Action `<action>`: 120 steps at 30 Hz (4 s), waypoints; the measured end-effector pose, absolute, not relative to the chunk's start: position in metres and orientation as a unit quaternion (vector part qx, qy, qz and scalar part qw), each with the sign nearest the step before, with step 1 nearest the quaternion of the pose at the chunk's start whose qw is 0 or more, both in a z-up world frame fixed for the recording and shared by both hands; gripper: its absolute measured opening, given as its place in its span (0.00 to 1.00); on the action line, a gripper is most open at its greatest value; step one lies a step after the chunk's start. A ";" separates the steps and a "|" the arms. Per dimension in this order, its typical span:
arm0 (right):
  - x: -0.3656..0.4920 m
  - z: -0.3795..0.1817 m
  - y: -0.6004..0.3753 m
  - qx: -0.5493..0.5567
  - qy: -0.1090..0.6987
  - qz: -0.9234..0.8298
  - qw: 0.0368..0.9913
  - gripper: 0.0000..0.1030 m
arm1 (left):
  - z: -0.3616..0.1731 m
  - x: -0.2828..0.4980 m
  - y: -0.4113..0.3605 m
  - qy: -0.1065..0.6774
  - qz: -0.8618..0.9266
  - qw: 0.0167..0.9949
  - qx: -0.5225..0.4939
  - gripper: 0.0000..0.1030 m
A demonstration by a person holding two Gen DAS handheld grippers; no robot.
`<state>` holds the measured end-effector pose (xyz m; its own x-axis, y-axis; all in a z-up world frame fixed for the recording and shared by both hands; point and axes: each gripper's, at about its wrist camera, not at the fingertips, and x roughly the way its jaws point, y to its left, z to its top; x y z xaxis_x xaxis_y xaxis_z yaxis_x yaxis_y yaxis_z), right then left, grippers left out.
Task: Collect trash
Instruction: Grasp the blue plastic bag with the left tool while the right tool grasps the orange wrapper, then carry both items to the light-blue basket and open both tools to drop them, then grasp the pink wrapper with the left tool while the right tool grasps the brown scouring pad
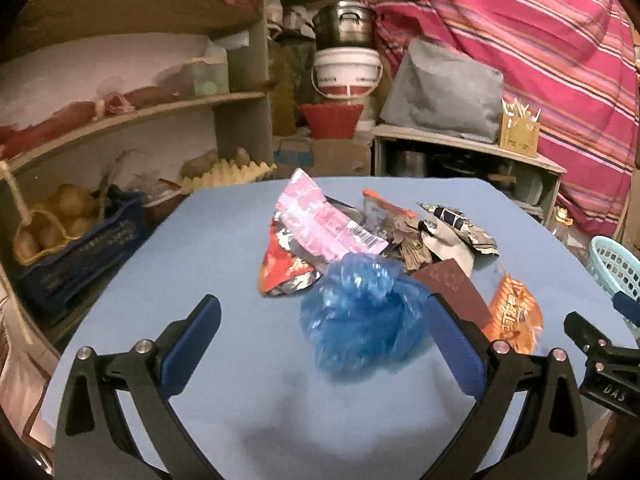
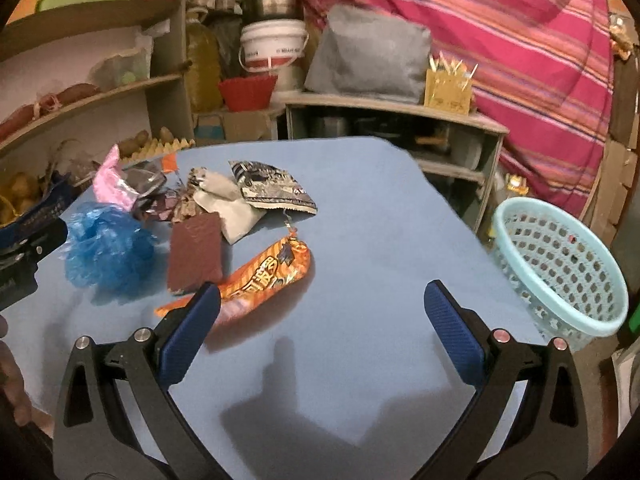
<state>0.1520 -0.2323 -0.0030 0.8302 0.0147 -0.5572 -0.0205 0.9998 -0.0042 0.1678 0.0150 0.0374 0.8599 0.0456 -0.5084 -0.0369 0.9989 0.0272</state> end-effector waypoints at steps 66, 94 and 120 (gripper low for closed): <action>0.144 0.047 -0.547 0.158 0.258 -0.112 0.946 0.01 | 0.073 0.216 -0.329 0.272 -0.285 0.919 0.028 0.24; 0.163 0.023 -0.569 0.168 0.282 -0.189 0.926 0.67 | 0.051 0.249 -0.338 0.294 -0.267 0.917 0.039 0.82; 0.243 0.017 -0.298 0.067 0.320 -0.029 0.945 0.96 | 0.018 0.261 0.017 0.325 0.028 0.945 0.013 0.93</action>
<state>0.2427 -0.2983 0.0168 0.7940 -0.0119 -0.6078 0.0976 0.9893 0.1081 0.2605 0.0169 0.0178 0.7878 0.0614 -0.6128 -0.0439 0.9981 0.0436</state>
